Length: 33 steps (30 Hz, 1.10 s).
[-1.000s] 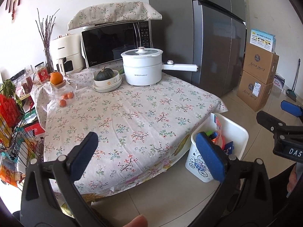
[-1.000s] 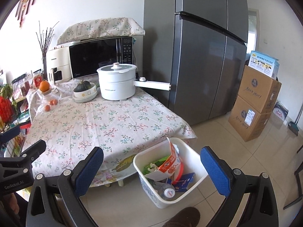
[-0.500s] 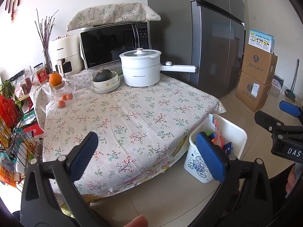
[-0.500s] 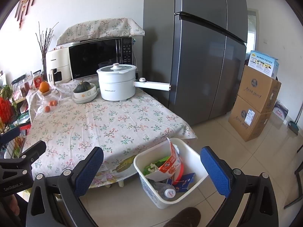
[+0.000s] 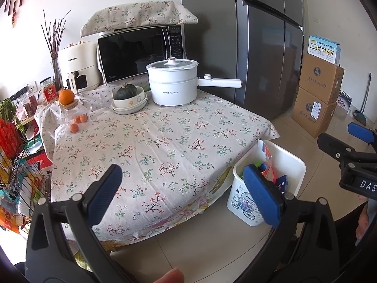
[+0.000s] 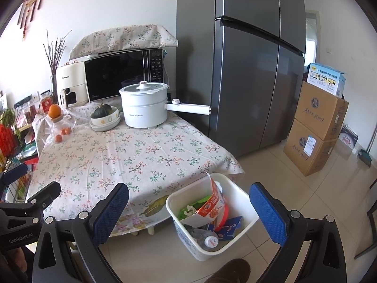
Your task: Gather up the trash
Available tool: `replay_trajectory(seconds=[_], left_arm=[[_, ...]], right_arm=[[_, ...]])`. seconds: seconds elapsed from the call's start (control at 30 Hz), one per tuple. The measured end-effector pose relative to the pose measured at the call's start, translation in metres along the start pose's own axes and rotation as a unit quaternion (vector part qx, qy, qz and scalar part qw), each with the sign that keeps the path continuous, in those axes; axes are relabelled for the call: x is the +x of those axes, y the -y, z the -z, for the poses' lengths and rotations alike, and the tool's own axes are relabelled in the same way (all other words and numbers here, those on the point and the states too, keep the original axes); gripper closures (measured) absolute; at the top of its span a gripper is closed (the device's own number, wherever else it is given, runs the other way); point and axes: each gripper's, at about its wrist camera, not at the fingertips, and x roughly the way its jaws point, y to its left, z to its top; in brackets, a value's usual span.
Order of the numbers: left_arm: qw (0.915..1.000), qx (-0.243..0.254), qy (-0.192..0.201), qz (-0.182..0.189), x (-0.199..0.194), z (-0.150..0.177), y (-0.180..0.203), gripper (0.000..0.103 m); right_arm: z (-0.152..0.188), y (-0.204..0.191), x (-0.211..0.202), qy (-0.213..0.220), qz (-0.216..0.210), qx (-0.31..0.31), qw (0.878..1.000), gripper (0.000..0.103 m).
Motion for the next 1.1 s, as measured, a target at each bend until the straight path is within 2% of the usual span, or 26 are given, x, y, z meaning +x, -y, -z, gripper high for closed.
replay_trajectory(seconds=[1.1], left_arm=[[1.0000, 0.003, -0.004, 0.004, 0.0013, 0.0007, 0.0033, 0.001]], right_arm=[[-0.0001, -0.0010, -0.0018, 0.003, 0.003, 0.003, 1.000, 0.000]])
